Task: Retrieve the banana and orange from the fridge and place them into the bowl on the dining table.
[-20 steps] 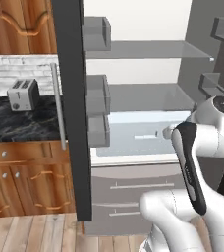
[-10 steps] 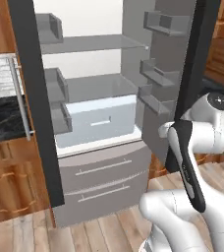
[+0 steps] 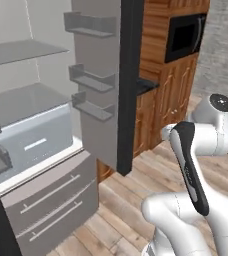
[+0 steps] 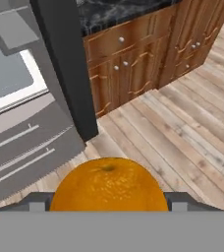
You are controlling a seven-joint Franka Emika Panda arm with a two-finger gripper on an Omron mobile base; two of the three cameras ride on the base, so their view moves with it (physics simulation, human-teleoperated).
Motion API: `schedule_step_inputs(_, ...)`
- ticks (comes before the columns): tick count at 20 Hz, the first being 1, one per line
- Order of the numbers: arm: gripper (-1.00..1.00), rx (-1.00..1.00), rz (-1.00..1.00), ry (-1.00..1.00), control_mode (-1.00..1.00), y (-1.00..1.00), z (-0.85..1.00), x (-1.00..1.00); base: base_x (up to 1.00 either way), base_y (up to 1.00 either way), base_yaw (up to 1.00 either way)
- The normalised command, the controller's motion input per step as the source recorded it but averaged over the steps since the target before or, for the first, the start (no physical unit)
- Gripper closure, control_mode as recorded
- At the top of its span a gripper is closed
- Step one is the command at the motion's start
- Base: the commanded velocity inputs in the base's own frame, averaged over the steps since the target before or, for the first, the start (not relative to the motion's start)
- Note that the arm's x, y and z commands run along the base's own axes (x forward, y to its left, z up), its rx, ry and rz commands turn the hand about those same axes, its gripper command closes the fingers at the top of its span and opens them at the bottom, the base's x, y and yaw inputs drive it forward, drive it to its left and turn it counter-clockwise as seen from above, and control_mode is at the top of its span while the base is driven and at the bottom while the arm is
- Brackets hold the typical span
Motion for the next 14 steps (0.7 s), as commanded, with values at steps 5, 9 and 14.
schedule_step_inputs(5, 1.00, 0.00, 0.00, 0.00, 1.00, 0.00, 0.00, 0.00, -0.01, -0.07, -0.67)
schedule_step_inputs(9, 1.00, 0.00, 0.00, 0.00, 1.00, 0.00, 0.00, 0.00, 0.00, -0.04, -0.62)
schedule_step_inputs(14, 1.00, 0.00, 0.00, 0.00, 1.00, 0.00, 0.00, 0.00, 0.26, 0.00, -0.56)
